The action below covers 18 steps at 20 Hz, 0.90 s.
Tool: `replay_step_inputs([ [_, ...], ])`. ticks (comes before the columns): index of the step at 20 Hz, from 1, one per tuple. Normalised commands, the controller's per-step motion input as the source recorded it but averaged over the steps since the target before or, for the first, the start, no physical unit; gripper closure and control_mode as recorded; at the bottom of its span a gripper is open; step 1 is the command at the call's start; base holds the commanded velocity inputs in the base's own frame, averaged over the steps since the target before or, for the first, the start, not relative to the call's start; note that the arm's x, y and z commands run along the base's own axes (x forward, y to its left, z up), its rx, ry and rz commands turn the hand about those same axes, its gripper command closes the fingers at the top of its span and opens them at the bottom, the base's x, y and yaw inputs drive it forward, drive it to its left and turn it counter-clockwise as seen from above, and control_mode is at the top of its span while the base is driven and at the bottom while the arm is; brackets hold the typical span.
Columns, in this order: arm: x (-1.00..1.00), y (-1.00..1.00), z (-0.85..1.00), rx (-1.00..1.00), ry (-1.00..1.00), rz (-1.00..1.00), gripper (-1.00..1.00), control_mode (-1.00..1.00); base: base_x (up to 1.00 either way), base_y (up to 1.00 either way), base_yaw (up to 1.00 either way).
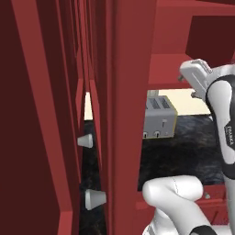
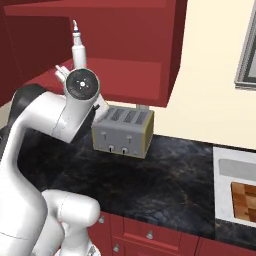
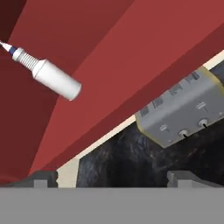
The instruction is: Move the cutting board and knife to the sink. Then move spray from the cabinet to the counter.
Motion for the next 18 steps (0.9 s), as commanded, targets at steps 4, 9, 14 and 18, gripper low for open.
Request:
replay_step_inputs([
  [4, 0.00, 0.02, 0.11, -0.21, -0.24, 0.54, -1.00, -1.00, 0.00, 0.00, 0.00],
  [9, 0.00, 0.31, 0.28, -0.33, -0.11, 0.43, -1.00, -1.00, 0.00, 0.00, 0.00],
  [14, 0.00, 0.49, 0.34, -0.42, -0.06, 0.31, -1.00, -1.00, 0.00, 0.00, 0.00],
  [18, -0.06, 0.45, 0.20, -0.39, -0.05, 0.13, -1.00, -1.00, 0.00, 0.00, 0.00],
])
